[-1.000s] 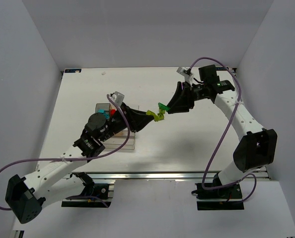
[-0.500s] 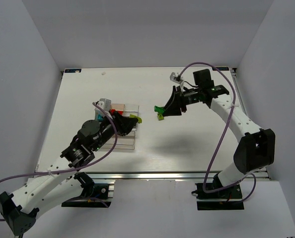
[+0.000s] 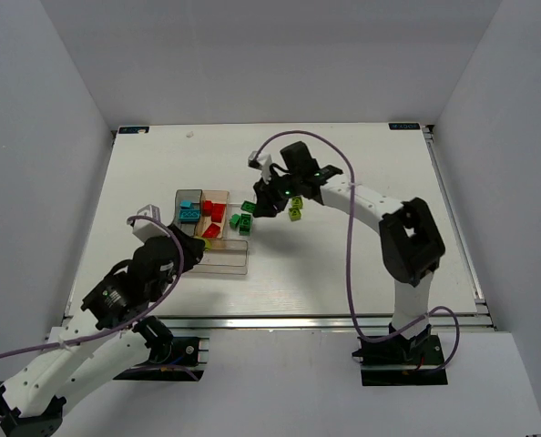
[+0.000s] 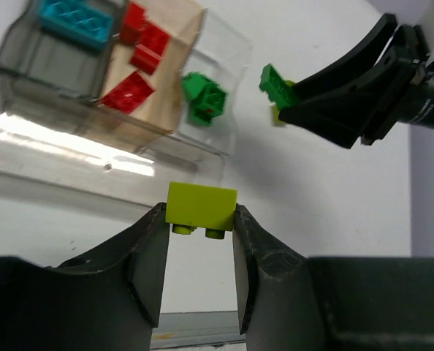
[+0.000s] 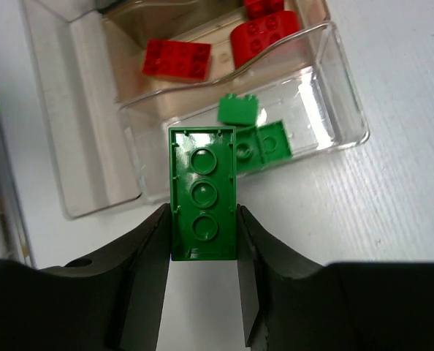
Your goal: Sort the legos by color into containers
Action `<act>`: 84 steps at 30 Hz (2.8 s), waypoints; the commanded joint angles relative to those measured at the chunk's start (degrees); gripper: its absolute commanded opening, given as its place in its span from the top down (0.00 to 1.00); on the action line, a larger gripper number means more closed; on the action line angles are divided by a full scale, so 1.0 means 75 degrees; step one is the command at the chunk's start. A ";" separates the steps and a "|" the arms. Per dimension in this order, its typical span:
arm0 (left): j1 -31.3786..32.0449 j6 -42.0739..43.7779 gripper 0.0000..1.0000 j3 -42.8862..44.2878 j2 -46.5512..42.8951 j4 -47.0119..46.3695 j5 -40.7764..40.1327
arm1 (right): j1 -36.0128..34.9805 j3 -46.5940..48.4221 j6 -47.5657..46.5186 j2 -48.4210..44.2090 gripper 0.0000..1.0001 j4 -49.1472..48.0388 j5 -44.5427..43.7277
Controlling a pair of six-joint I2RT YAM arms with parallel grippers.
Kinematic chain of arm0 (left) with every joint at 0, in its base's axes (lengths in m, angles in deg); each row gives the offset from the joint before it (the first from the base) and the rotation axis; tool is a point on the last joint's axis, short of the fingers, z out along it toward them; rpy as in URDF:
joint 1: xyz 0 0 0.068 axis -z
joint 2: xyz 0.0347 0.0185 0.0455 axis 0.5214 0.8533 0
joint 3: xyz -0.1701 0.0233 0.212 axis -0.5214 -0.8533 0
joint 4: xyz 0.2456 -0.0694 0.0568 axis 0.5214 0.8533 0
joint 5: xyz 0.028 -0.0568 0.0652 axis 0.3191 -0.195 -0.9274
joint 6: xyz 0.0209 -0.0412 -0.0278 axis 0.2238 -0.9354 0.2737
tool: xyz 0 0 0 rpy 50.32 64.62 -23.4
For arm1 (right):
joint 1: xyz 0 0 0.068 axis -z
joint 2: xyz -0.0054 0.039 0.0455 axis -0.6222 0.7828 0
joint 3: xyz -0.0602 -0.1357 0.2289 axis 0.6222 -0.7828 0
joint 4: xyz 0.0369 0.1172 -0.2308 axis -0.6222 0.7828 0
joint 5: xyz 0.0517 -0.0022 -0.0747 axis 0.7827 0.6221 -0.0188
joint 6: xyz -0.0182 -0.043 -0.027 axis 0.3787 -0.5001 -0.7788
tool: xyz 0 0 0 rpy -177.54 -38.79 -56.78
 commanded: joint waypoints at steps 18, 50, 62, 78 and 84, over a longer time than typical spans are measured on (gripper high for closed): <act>-0.0021 -0.2138 0.95 -0.0429 0.1090 0.1747 -0.1433 | -0.0733 0.2088 0.0198 0.2040 0.39 -0.0591 -0.1337; -0.0594 -0.1646 0.79 -0.0886 0.3258 -0.0714 -0.1515 | 0.0895 -0.3044 0.0151 -0.3339 0.15 -0.1129 -0.0680; -0.0736 -0.1494 0.21 -0.0699 0.3352 -0.0750 -0.1211 | 0.1212 -0.2272 0.1063 -0.2145 0.14 -0.0603 -0.1688; -0.0665 -0.0955 0.31 -0.0557 0.0424 -0.0726 0.0217 | 0.1142 -0.0210 0.2190 0.0515 0.34 0.0522 -0.3304; -0.0596 -0.0967 0.21 -0.0850 -0.0281 -0.0714 0.0887 | 0.1165 -0.0139 0.2096 0.0937 0.26 0.0664 -0.3248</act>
